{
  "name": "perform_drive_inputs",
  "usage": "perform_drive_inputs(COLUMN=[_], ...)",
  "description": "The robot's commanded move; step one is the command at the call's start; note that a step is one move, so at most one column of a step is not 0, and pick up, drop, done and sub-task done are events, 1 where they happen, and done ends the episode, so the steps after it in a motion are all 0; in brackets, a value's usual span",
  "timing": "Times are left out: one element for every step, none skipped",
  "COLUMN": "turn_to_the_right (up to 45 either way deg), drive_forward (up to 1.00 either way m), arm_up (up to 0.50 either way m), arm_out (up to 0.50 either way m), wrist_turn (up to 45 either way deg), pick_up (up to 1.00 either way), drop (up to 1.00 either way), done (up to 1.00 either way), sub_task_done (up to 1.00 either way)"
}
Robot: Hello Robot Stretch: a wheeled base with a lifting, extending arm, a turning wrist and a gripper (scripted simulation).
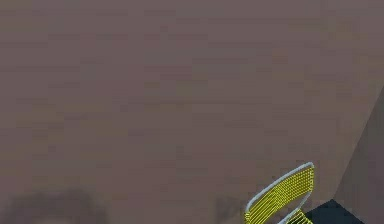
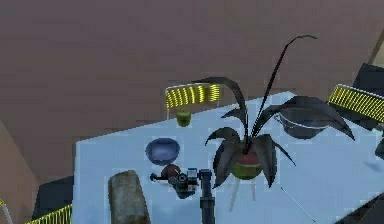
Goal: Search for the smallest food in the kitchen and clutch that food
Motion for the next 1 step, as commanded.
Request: perform_drive_inputs(turn_to_the_right=[0.0], drive_forward=[0.0], arm_up=[0.0], arm_out=[0.0], wrist_turn=[0.0], pick_up=[1.0], drop=[0.0], done=[0.0], sub_task_done=[0.0])
